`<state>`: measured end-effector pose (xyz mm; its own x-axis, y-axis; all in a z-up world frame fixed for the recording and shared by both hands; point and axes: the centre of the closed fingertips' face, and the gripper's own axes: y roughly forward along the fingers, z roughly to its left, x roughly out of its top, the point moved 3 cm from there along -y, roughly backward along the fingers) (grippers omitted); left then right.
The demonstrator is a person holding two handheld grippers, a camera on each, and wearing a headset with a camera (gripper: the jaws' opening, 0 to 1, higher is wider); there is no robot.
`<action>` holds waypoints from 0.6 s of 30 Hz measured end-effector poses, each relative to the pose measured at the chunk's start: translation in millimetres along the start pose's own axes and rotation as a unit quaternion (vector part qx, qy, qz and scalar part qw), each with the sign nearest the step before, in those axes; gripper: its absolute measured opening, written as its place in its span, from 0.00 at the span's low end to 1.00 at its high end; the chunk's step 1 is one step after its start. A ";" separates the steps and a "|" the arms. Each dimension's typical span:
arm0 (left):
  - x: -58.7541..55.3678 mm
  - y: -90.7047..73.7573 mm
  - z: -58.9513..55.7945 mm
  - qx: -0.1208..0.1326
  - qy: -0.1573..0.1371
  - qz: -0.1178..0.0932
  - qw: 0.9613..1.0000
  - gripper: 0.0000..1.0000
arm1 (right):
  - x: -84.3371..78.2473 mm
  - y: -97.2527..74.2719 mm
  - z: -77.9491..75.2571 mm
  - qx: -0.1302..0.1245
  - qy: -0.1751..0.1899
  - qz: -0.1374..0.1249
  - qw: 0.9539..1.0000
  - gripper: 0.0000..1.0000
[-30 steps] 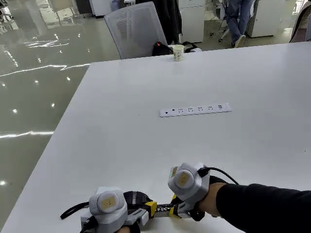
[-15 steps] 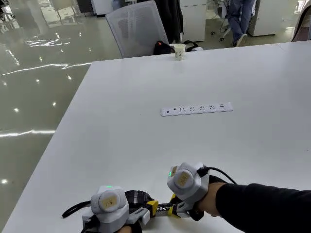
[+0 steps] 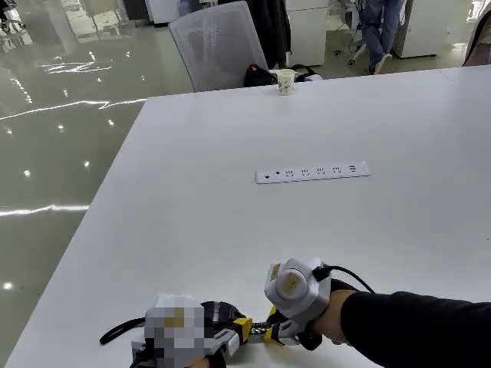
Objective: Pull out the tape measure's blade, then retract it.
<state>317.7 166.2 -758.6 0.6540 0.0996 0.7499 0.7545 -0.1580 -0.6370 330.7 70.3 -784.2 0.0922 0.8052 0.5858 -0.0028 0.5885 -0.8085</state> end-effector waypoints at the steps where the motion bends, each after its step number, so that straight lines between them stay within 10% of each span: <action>1: -0.1 -0.1 -0.2 0.000 0.000 0.000 1.000 0.60 | 0.6 0.2 0.2 0.001 -0.001 -0.001 1.000 0.11; 18: 0.0 -0.7 0.0 0.000 -0.003 -0.001 1.000 0.59 | 4.8 4.4 1.2 0.003 0.001 -0.010 1.000 0.11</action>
<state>317.2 166.3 -758.2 0.6526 0.1051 0.7503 0.7559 -0.1581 -0.6353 329.9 76.8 -784.9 0.0943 0.7935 0.6012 -0.0064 0.6044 -0.7967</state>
